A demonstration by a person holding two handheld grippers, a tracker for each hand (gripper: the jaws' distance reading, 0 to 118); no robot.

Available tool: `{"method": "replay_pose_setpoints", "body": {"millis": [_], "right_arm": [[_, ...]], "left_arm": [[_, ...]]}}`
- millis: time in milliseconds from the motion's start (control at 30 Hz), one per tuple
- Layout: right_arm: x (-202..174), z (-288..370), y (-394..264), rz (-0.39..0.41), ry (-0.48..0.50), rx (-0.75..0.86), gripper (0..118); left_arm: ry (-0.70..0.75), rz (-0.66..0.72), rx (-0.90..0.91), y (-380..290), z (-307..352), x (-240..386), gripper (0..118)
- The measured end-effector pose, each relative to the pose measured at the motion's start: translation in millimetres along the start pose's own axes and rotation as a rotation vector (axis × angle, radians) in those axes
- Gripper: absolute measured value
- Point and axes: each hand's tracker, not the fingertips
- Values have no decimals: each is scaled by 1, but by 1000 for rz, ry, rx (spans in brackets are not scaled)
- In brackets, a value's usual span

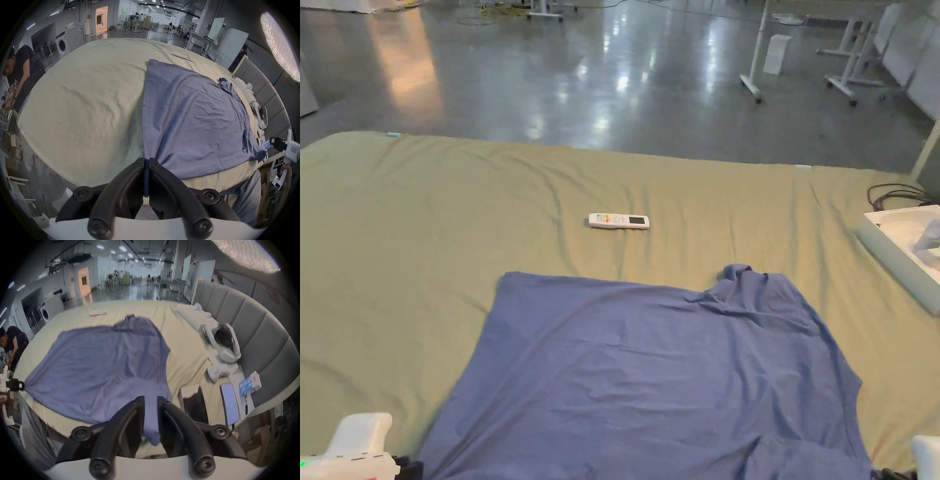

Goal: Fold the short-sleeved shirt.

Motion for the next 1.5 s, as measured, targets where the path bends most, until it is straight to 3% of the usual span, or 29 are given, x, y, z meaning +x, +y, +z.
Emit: {"method": "replay_pose_setpoints", "body": {"millis": [33, 100, 267, 367, 467, 533, 667, 1000, 1167, 1500], "right_arm": [[2, -4, -5, -4, 2, -24, 36], [3, -16, -16, -2, 15, -101, 47], [-5, -46, -39, -22, 49, -189, 50], [-9, -72, -48, -30, 24, -236, 48], [-10, -80, -54, -60, 36, -239, 37], [-13, -75, -55, -41, 30, -220, 12], [-17, -70, -54, 2, 31, -210, 8], [-3, -27, -31, -76, 45, -93, 8], [-5, -19, 8, -68, 39, -17, 8], [-5, -67, 98, -100, 39, 43, 8]], "left_arm": [[1, -1, -2, 0, -1, 1, 5], [4, 1, -6, 0, -4, 0, 5], [11, 4, -14, -2, -8, 0, 5], [13, 7, -21, -3, -11, -2, 5], [14, 13, -29, -5, -16, -5, 5], [15, 14, -34, -6, -19, -5, 5], [18, 23, -42, -8, -25, -7, 5], [3, 6, 80, 8, -7, 1, 5], [-9, -21, 146, 41, -7, 10, 5], [-10, -46, 197, 126, -48, 18, 5]]}}
